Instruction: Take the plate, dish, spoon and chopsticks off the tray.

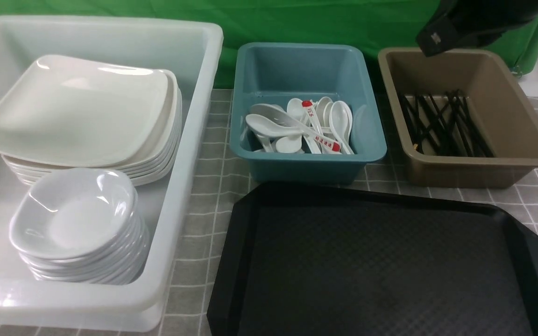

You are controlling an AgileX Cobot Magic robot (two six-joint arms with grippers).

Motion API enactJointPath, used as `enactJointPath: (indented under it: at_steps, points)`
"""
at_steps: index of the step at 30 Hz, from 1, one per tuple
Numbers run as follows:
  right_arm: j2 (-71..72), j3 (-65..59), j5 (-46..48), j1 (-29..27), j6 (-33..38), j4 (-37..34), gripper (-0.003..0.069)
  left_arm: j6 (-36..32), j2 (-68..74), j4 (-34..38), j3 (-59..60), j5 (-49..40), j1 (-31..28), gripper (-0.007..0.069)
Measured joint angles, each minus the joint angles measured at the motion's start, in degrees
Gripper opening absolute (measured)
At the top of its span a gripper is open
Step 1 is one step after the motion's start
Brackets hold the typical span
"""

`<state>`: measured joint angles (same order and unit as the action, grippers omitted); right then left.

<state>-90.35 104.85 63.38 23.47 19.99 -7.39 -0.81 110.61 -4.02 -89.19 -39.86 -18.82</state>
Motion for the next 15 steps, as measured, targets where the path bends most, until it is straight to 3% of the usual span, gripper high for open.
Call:
enactJointPath:
  at_steps: [8,15]
  points:
    - [0.0,0.0,-0.06,0.0,0.24,0.0,0.003,0.26,2.97,0.42,0.0,1.79,0.0,0.0002]
    - [0.0,0.0,-0.47,0.0,0.24,-0.06,0.003,-3.91,3.27,9.47,-0.16,1.92,0.0,0.0002]
